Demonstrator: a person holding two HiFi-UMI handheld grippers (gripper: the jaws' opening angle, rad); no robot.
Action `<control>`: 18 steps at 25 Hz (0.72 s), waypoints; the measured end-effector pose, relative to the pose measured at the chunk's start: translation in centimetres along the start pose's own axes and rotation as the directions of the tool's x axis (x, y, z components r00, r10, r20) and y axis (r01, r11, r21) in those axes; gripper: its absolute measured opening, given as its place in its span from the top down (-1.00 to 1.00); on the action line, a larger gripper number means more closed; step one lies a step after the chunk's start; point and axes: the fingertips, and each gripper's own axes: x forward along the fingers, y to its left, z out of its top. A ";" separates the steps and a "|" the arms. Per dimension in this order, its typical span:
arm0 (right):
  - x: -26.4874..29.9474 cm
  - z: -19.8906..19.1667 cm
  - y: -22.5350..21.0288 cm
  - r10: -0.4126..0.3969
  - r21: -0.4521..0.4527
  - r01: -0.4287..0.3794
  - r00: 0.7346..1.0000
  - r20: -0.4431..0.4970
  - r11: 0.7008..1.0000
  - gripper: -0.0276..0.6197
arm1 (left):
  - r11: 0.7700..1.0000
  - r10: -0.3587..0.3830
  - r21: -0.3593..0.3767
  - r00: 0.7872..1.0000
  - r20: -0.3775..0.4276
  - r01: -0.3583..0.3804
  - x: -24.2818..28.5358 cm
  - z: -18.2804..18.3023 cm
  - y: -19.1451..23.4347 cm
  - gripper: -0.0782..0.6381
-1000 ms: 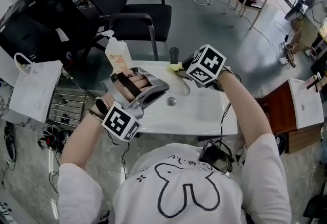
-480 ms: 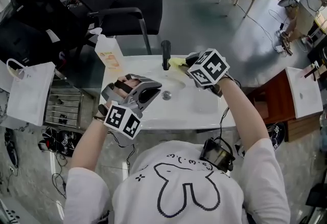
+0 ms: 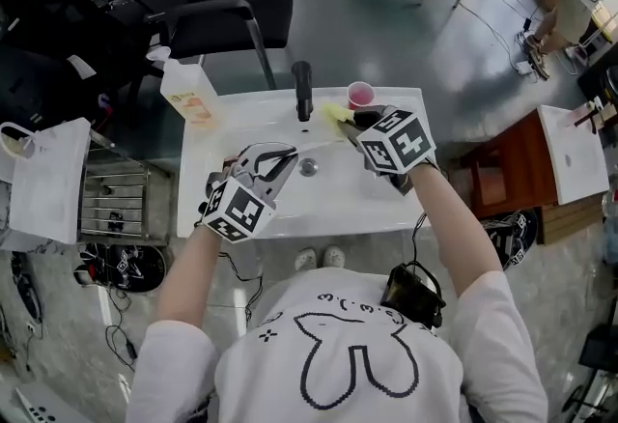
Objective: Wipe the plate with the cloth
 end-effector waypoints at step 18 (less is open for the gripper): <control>3.8 -6.0 -1.0 -0.100 0.245 0.079 0.992 0.077 0.966 0.76 | 0.830 -0.083 -0.557 0.993 -0.086 0.021 5.9 -10.5 -2.0 0.73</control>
